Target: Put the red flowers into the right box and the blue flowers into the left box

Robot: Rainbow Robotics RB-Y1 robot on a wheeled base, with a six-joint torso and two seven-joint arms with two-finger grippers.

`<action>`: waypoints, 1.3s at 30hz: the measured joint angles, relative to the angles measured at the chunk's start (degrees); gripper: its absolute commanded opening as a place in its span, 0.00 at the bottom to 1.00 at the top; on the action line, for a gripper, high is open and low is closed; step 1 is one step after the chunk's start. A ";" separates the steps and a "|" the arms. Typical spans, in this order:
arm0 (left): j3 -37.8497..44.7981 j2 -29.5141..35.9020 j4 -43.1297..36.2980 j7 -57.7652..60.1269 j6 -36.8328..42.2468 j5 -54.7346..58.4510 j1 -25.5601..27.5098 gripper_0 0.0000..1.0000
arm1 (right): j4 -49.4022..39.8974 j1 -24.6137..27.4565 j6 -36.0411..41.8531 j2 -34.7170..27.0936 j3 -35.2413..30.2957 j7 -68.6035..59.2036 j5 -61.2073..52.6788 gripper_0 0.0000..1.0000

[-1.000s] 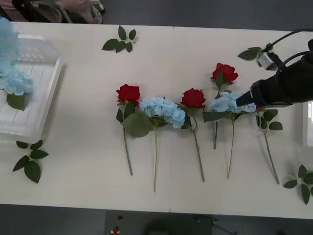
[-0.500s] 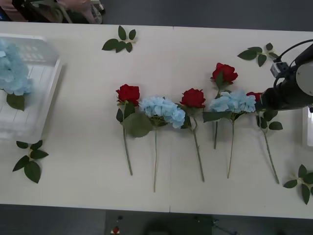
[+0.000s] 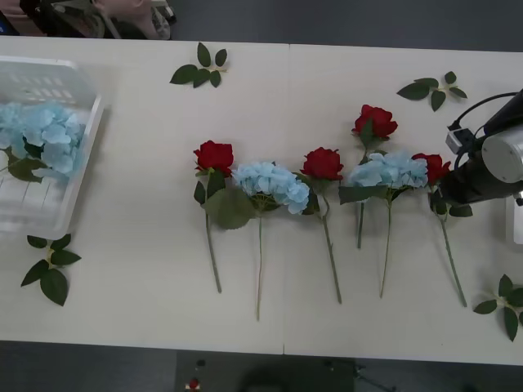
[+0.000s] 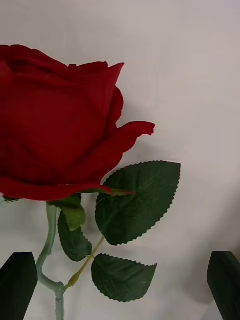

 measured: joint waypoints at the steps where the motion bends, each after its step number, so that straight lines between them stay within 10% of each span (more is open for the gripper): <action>1: 0.24 0.10 -0.80 0.00 1.28 2.45 0.00 0.67 | 0.00 0.00 -0.01 0.00 0.03 0.00 0.07 1.00; 10: 13.45 0.92 -11.67 0.37 18.28 15.83 -0.09 0.67 | 0.00 -0.02 -3.49 0.00 7.63 0.00 4.06 1.00; 16: 13.53 -4.37 -14.69 23.28 22.16 7.36 -4.44 0.68 | 0.00 -0.02 -4.56 0.00 9.88 0.00 5.09 0.81; 23: 10.31 -18.51 -23.08 35.95 22.26 -15.18 -5.83 0.82 | 0.28 -0.02 -5.45 0.04 9.82 0.00 6.42 0.01; 39: -5.53 -36.67 -23.42 59.35 22.28 -50.63 -8.51 0.84 | 2.56 -0.02 -7.67 0.04 6.51 -0.01 -0.18 0.00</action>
